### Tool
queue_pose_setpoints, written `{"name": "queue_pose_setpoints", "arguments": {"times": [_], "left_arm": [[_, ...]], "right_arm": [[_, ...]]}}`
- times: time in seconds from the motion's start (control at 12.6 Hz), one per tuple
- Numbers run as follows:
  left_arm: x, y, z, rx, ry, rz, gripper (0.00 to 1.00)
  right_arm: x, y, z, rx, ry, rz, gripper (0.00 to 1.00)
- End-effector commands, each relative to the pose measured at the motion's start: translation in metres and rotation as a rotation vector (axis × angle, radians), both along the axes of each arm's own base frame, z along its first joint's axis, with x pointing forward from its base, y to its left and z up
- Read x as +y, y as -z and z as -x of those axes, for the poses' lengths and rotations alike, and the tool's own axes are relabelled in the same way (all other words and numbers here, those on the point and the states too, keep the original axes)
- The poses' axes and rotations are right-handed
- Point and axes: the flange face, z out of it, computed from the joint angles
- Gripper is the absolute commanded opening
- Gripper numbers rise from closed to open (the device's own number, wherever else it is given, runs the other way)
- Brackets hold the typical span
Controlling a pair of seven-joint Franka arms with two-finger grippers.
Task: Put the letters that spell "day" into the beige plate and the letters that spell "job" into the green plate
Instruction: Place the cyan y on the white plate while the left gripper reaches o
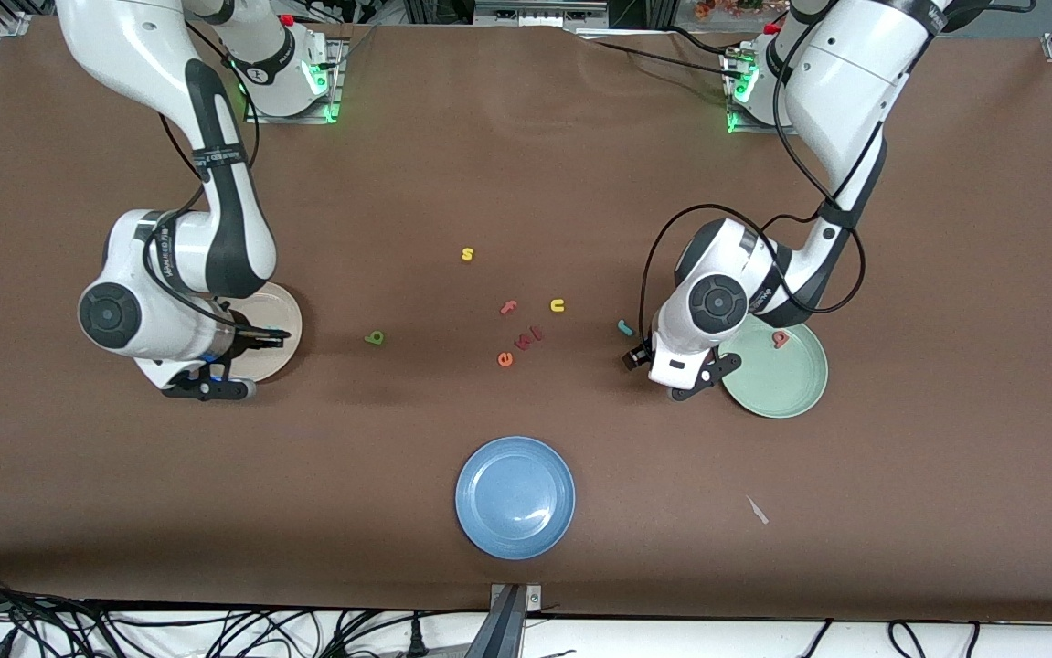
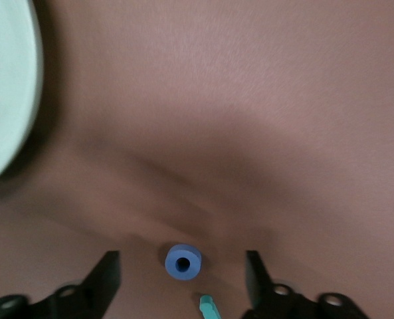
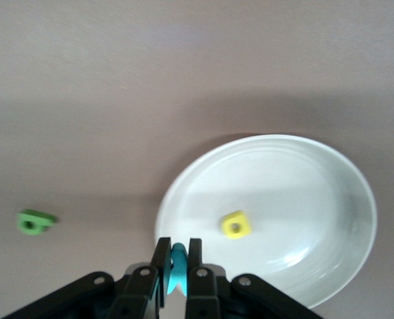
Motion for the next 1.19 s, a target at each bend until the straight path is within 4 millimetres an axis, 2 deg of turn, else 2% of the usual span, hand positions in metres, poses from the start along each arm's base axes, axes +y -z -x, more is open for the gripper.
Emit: {"name": "queue_pose_setpoints", "arguments": {"times": [0.0, 0.08, 0.16, 0.24, 0.4, 0.63, 0.79, 0.95, 1.03, 1.11], "left_arm": [[0.001, 0.013, 0.003, 0.027, -0.045, 0.004, 0.44], [0.0, 0.013, 0.004, 0.028, -0.059, 0.002, 0.42], [0.0, 0.015, 0.004, 0.031, -0.063, 0.004, 0.42], [0.0, 0.015, 0.003, 0.036, -0.074, 0.012, 0.42], [-0.001, 0.014, 0.003, 0.039, -0.085, 0.022, 0.42], [-0.001, 0.015, 0.002, 0.044, -0.093, 0.029, 0.42], [0.0, 0.018, 0.003, 0.048, -0.092, 0.028, 0.39], [0.0, 0.02, 0.003, 0.049, -0.092, 0.027, 0.38], [0.0, 0.024, 0.004, 0.054, -0.093, 0.026, 0.31], [0.001, 0.022, 0.002, 0.051, -0.094, 0.028, 0.19]], "right_arm": [[-0.023, 0.029, 0.032, -0.062, -0.097, 0.012, 0.0], [-0.027, 0.036, 0.035, -0.079, -0.101, 0.019, 0.07], [-0.026, 0.036, 0.035, -0.08, -0.084, 0.019, 0.77], [-0.023, 0.034, 0.034, -0.082, -0.067, 0.019, 1.0], [-0.001, 0.023, 0.03, -0.081, -0.03, 0.012, 1.0], [0.048, 0.01, 0.031, -0.043, -0.038, 0.007, 1.0], [0.083, 0.009, 0.04, -0.035, -0.143, 0.003, 1.0], [0.099, 0.017, 0.045, -0.02, -0.355, -0.033, 1.0], [0.101, 0.019, 0.046, -0.02, -0.448, -0.048, 1.0], [0.106, 0.02, 0.047, -0.024, -0.533, -0.061, 1.0]]}}
